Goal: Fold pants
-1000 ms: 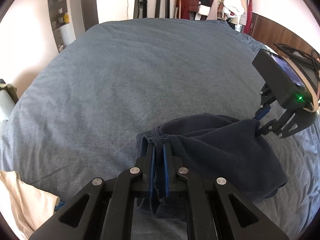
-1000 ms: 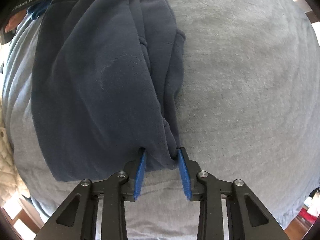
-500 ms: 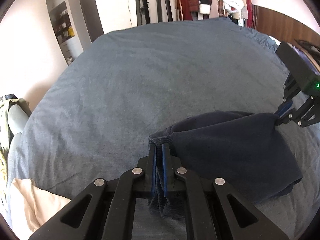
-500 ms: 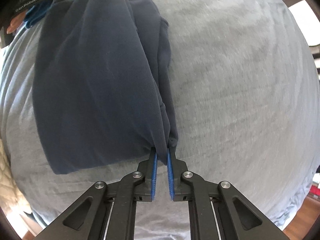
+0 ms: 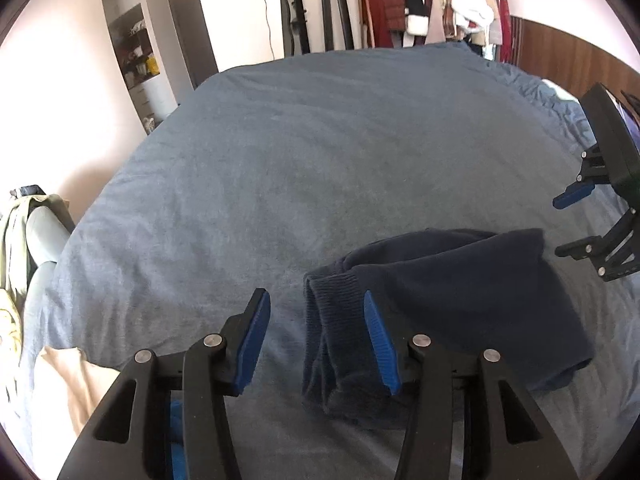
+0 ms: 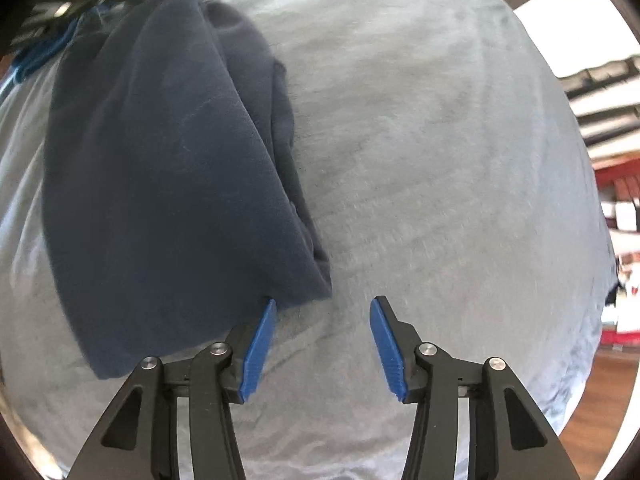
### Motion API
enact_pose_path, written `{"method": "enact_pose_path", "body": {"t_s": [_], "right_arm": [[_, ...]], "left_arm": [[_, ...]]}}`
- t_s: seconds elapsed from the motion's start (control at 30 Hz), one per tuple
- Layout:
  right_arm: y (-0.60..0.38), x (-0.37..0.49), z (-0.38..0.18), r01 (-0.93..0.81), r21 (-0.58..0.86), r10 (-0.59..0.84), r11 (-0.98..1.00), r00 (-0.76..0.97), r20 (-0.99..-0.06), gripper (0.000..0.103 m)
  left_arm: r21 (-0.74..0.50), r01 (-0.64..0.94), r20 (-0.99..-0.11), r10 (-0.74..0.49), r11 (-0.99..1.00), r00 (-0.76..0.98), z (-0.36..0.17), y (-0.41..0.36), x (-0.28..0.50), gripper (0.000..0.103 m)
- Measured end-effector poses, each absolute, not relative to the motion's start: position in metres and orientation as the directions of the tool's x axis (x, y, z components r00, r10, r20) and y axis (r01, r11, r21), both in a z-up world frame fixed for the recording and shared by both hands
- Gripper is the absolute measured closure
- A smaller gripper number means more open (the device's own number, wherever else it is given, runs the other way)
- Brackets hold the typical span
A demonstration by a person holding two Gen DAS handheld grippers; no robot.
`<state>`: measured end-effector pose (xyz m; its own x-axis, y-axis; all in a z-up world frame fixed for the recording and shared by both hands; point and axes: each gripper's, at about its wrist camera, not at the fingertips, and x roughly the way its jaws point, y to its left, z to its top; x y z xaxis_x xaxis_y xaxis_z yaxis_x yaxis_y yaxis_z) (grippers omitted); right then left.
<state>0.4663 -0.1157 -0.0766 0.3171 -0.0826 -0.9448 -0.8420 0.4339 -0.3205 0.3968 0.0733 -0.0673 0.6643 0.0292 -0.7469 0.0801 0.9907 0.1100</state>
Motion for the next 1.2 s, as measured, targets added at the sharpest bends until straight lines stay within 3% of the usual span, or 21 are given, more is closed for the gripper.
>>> {"method": "enact_pose_path", "body": {"t_s": [0.27, 0.47, 0.73, 0.87, 1.0, 1.2], "right_arm": [[-0.140, 0.421, -0.019, -0.567, -0.483, -0.095, 0.667, 0.579, -0.810, 0.054], [-0.145, 0.370, 0.016, -0.352, -0.403, -0.046, 0.845, 0.703, -0.710, 0.054], [-0.134, 0.301, -0.037, -0.238, -0.322, -0.033, 0.916, 0.758, -0.652, 0.054], [-0.134, 0.278, -0.052, -0.165, -0.210, -0.011, 0.964, 0.763, -0.646, 0.054], [-0.135, 0.267, -0.064, -0.113, -0.147, -0.004, 0.983, 0.777, -0.629, 0.054], [-0.139, 0.275, -0.089, -0.094, -0.025, 0.053, 0.995, 0.737, -0.674, 0.054]], "left_arm": [[0.081, 0.040, -0.702, 0.028, 0.996, 0.712, -0.032, 0.084, 0.365, 0.054], [0.087, 0.079, -0.669, 0.000, 0.993, 0.743, -0.022, 0.087, 0.330, 0.054], [0.037, 0.111, -0.681, -0.056, 0.993, 0.730, -0.042, 0.098, 0.303, 0.055], [-0.013, 0.124, -0.692, -0.098, 0.992, 0.715, -0.052, 0.099, 0.303, 0.058], [-0.052, 0.149, -0.690, -0.143, 0.988, 0.709, -0.059, 0.094, 0.311, 0.064], [-0.042, 0.161, -0.712, -0.143, 0.986, 0.687, -0.073, 0.088, 0.335, 0.074]]}}
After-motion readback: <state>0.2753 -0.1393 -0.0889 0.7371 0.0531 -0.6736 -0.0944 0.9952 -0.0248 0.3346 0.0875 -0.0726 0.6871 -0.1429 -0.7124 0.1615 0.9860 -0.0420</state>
